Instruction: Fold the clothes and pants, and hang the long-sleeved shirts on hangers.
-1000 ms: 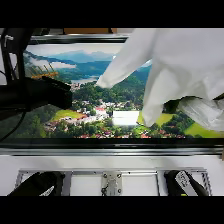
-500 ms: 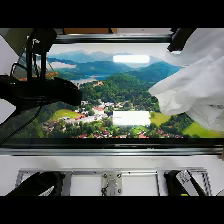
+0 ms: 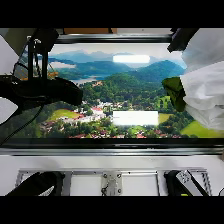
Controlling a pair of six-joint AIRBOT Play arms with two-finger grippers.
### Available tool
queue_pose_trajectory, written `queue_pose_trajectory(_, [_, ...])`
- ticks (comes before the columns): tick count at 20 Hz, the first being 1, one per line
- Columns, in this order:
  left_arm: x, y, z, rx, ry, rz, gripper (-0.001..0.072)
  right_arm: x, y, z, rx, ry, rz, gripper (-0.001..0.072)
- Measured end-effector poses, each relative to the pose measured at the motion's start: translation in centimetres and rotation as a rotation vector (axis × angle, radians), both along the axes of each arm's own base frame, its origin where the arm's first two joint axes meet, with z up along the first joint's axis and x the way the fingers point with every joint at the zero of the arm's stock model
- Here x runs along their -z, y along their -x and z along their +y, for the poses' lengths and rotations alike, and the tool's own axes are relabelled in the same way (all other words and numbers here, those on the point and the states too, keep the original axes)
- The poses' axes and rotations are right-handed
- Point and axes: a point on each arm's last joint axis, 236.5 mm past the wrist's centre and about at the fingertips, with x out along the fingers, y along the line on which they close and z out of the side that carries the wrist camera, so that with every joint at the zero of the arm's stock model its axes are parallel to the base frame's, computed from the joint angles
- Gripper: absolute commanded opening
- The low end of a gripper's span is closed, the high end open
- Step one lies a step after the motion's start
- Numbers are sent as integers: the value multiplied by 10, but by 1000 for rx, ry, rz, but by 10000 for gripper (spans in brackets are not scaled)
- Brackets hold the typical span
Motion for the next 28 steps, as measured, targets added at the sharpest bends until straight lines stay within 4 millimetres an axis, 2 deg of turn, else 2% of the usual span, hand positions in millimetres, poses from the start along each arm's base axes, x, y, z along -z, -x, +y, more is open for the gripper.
queue_pose_trajectory(5, [-1,-1,-1,0,4,-5,17,-6,3,-1,14,8,-11,8])
queue_pose_trajectory(11, [-3,-3,-2,2,12,-18,17,-3,2,-8,22,0,-7,8])
queue_pose_trajectory(17, [-4,-4,-3,1,15,-20,17,11,-2,-39,70,-49,-11,8])
queue_pose_trajectory(23, [-4,-4,-4,-2,23,-18,17,13,-15,-69,86,-59,-17,8])
queue_pose_trajectory(28, [-4,-3,-5,-16,41,-8,17,31,-28,-92,87,-91,5,8])
